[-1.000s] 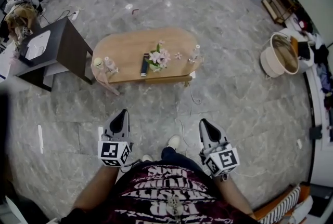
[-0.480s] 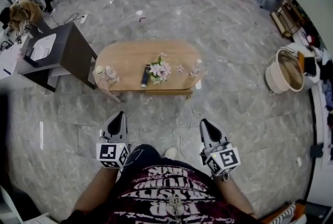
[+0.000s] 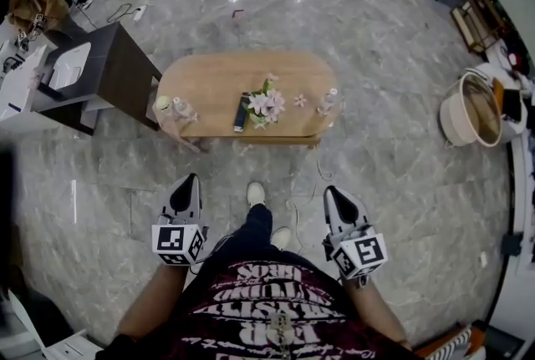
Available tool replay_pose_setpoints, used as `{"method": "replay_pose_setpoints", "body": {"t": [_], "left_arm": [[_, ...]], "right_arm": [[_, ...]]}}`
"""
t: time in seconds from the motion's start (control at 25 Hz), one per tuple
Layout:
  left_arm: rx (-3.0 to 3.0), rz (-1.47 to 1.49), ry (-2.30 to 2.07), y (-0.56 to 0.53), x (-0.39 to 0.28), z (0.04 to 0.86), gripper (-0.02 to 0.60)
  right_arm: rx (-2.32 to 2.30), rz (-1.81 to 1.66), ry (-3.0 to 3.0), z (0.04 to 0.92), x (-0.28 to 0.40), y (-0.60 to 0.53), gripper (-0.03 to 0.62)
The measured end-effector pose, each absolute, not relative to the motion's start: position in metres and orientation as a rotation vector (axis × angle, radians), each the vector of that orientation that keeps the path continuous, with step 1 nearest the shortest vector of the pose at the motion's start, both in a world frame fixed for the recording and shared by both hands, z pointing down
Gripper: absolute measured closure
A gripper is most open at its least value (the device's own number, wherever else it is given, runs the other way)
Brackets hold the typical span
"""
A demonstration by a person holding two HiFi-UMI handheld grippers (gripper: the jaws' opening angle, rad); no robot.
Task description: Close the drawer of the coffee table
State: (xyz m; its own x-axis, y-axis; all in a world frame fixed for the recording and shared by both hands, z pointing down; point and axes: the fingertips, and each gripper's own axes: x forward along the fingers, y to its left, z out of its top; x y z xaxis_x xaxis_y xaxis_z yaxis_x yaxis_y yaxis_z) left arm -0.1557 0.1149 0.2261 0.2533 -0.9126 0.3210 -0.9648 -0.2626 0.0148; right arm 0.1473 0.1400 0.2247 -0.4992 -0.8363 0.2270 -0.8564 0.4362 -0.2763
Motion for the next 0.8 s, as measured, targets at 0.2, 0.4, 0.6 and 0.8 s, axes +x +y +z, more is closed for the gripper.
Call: {"method": "replay_pose_setpoints", "body": {"t": [0.2, 0.4, 0.6, 0.8], "left_arm": [[2.354, 0.381, -1.703, 0.075, -0.148, 0.229, 0.558], [2.365, 0.407, -1.660, 0.028, -0.151, 0.242, 0.558], [2.403, 0.419, -1.586, -0.015, -0.159, 0.261, 0.558], [2.371, 0.526, -1.500, -0.041, -0.175, 0.307, 0.558]], "right_arm": [[1.590, 0.589, -2.579, 0.228, 0.149, 0.108, 0.559], [1.610, 0.603, -2.538, 0.233, 0.145, 0.070, 0.559], [1.616, 0.588, -2.491, 0.238, 0.140, 0.027, 0.559], [1.584, 0.531, -2.400, 0.252, 0.137, -0.009, 0.559]]}}
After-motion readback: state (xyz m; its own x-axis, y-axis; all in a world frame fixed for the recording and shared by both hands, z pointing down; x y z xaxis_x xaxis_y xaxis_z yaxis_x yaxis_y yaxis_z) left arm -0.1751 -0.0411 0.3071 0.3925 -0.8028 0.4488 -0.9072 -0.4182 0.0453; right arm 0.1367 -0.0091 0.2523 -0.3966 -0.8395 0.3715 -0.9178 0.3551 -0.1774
